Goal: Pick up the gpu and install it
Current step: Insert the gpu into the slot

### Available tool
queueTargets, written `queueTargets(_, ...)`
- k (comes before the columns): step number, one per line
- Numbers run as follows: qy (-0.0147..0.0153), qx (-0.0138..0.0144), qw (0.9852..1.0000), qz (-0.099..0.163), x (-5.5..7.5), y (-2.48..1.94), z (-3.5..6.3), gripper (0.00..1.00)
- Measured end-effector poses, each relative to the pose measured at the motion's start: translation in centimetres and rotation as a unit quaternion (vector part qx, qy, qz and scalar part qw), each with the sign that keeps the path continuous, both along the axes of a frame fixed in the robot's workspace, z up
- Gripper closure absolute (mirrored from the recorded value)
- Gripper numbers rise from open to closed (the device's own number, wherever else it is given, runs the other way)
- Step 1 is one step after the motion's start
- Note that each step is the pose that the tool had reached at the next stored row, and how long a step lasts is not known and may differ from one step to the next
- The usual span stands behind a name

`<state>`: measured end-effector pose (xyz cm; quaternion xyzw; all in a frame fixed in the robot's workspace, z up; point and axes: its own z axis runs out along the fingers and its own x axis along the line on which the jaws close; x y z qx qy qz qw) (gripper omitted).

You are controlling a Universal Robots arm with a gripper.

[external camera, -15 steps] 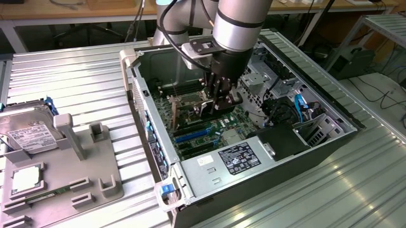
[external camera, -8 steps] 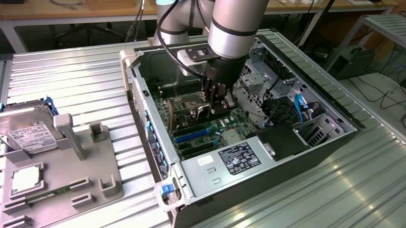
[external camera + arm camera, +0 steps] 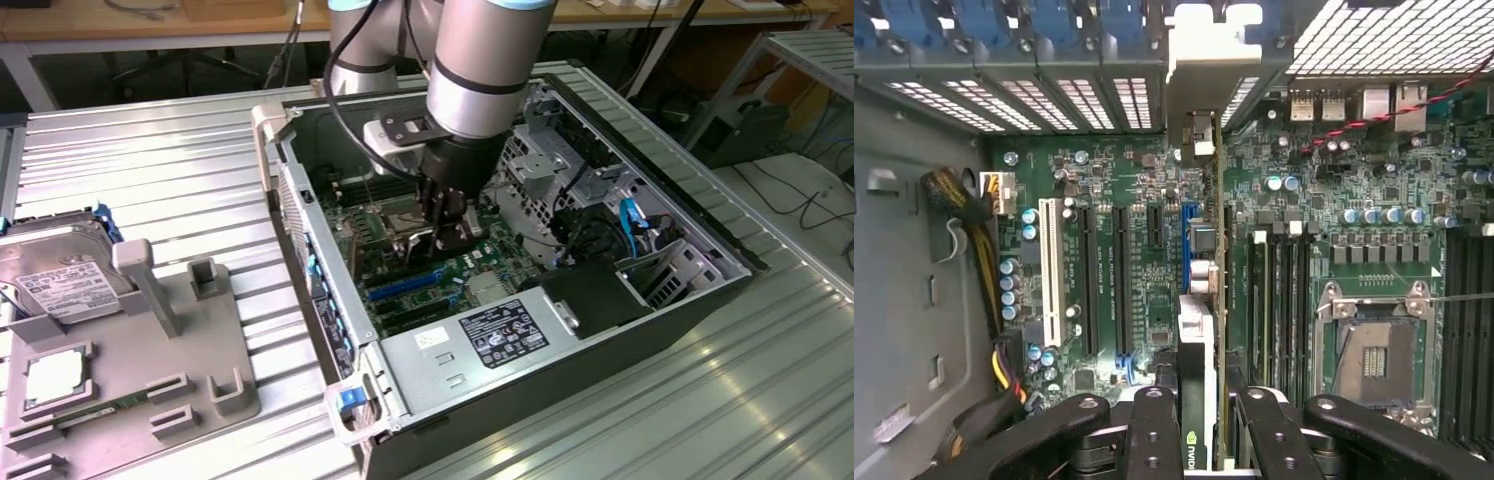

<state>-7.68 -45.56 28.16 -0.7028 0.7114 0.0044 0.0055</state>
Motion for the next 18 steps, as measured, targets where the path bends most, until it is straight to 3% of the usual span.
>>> queueTargets(7,0.0,0.0,1.0,0.0,-0.6,0.0,-1.11,0.73)
queueTargets(13,0.0002,0.0,1.0,-0.001,-0.6,-0.15,-1.4,0.73)
queueTargets(18,0.0039,0.0001,1.0,-0.001,-0.5,-0.22,-1.49,0.73)
